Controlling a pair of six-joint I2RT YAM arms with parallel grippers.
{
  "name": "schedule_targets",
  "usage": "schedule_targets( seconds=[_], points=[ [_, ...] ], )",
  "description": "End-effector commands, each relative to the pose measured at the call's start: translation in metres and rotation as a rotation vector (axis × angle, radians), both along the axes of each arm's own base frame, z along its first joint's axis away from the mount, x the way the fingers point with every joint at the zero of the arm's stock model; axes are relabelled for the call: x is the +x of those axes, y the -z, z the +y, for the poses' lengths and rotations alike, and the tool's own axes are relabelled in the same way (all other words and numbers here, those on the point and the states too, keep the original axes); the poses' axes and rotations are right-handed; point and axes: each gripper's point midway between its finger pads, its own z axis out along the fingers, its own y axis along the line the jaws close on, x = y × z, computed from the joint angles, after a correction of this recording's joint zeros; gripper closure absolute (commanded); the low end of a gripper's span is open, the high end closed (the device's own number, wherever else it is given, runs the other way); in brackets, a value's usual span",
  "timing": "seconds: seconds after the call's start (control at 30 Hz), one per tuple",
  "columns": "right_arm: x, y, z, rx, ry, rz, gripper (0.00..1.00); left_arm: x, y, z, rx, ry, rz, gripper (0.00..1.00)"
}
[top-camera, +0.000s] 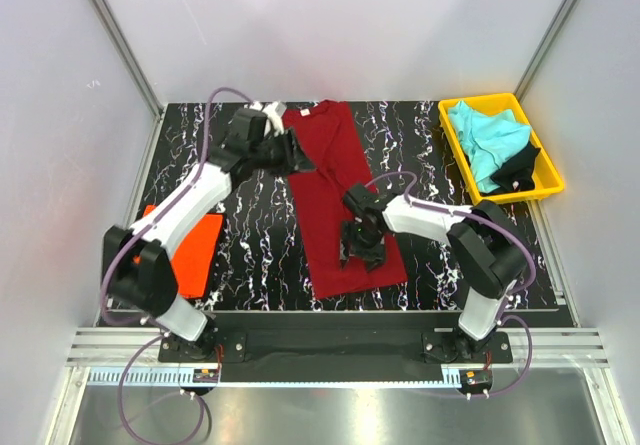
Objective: Fold and stack the t-shirts
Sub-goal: Fold the tshirt
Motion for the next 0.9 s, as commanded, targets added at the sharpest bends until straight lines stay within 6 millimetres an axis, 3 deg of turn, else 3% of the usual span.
schedule_targets(
  seconds=[0.0, 0.17, 0.23, 0.27, 0.3, 0.37, 0.5, 0.53, 0.57, 0.67, 0.77, 0.87],
  points=[
    [-0.032, 0.014, 0.026, 0.050, -0.001, 0.058, 0.29, -0.041, 0.023, 0.027, 0.062, 0.004, 0.061, 0.58],
    [-0.034, -0.016, 0.064, 0.197, -0.040, 0.029, 0.27, -0.106, 0.052, 0.062, 0.096, -0.039, 0.116, 0.45],
    [-0.030, -0.031, 0.069, 0.234, -0.071, -0.008, 0.25, -0.124, 0.061, 0.067, 0.083, -0.037, 0.145, 0.42],
    [-0.025, -0.048, 0.074, 0.272, -0.088, -0.044, 0.24, -0.133, 0.065, 0.068, 0.072, -0.029, 0.162, 0.42],
    [-0.025, -0.055, 0.072, 0.277, -0.110, -0.062, 0.21, -0.152, 0.077, 0.068, 0.051, -0.015, 0.207, 0.41],
    [-0.020, -0.081, 0.066, 0.305, -0.113, -0.121, 0.15, -0.169, 0.092, 0.070, 0.036, -0.017, 0.260, 0.41],
    [-0.019, -0.096, 0.014, 0.277, -0.048, -0.160, 0.09, -0.202, 0.123, 0.074, 0.006, -0.033, 0.360, 0.40],
    [-0.020, -0.095, 0.002, 0.279, -0.022, -0.154, 0.09, -0.203, 0.122, 0.071, -0.016, -0.029, 0.345, 0.40],
    [-0.020, -0.090, -0.023, 0.292, 0.048, -0.138, 0.09, -0.206, 0.124, 0.068, -0.040, -0.045, 0.369, 0.40],
    [-0.031, -0.075, -0.056, 0.306, 0.139, -0.104, 0.17, -0.215, 0.139, 0.065, -0.060, -0.073, 0.414, 0.40],
    [-0.046, -0.061, -0.068, 0.286, 0.147, -0.084, 0.30, -0.223, 0.153, 0.063, -0.066, -0.097, 0.457, 0.37],
    [-0.059, -0.043, -0.082, 0.239, 0.195, -0.057, 0.33, -0.234, 0.165, 0.056, -0.098, -0.096, 0.515, 0.33]
  ],
)
